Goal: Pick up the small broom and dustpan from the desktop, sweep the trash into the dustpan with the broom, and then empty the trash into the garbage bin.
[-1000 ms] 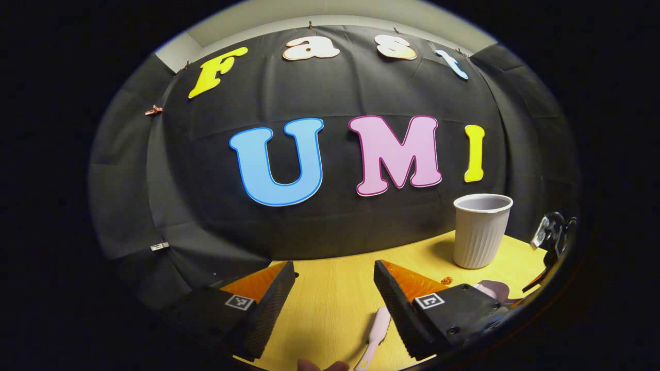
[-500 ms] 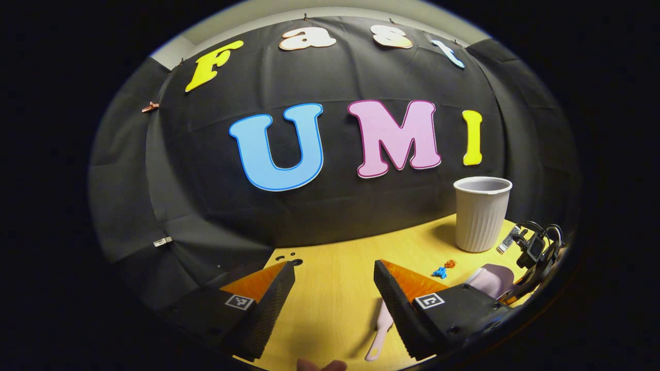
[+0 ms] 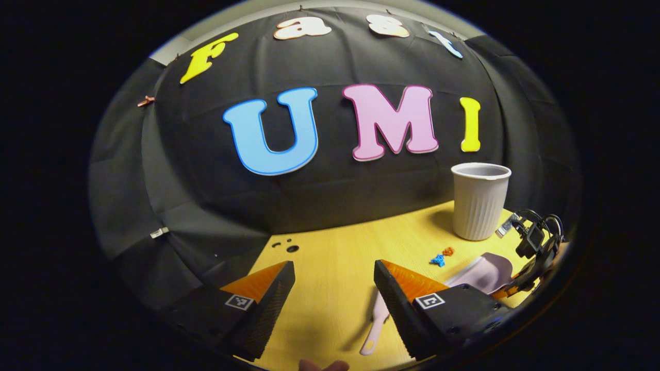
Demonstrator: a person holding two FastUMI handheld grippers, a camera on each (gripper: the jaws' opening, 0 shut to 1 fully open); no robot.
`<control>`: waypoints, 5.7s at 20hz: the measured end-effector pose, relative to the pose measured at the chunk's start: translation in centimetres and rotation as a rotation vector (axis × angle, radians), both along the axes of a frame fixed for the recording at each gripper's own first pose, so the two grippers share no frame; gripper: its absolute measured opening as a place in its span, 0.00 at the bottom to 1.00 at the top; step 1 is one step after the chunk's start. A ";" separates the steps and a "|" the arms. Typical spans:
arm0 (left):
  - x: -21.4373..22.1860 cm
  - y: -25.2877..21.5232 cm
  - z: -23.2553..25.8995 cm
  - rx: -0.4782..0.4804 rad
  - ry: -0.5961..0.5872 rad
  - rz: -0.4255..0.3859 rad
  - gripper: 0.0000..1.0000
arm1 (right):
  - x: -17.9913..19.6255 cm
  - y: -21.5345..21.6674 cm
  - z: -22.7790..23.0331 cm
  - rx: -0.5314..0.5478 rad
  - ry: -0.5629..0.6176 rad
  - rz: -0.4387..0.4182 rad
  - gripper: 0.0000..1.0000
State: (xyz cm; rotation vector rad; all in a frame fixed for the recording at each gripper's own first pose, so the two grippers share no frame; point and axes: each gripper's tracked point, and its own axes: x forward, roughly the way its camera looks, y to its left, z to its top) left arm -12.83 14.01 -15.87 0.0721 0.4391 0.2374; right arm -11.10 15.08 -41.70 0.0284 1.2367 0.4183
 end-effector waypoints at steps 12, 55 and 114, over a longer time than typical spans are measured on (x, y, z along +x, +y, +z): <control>1.0 -4.0 -14.9 -0.222 0.432 -0.137 0.95 | 0.1 -4.7 6.5 0.015 -0.146 -0.004 0.37; 19.3 -14.0 -24.5 -0.075 0.654 -0.522 0.27 | -2.1 -7.0 4.2 -0.094 0.156 0.220 0.41; 8.2 -11.7 -18.4 -0.341 0.573 -0.535 0.27 | 11.3 -22.3 22.2 -0.109 -0.142 -0.326 0.36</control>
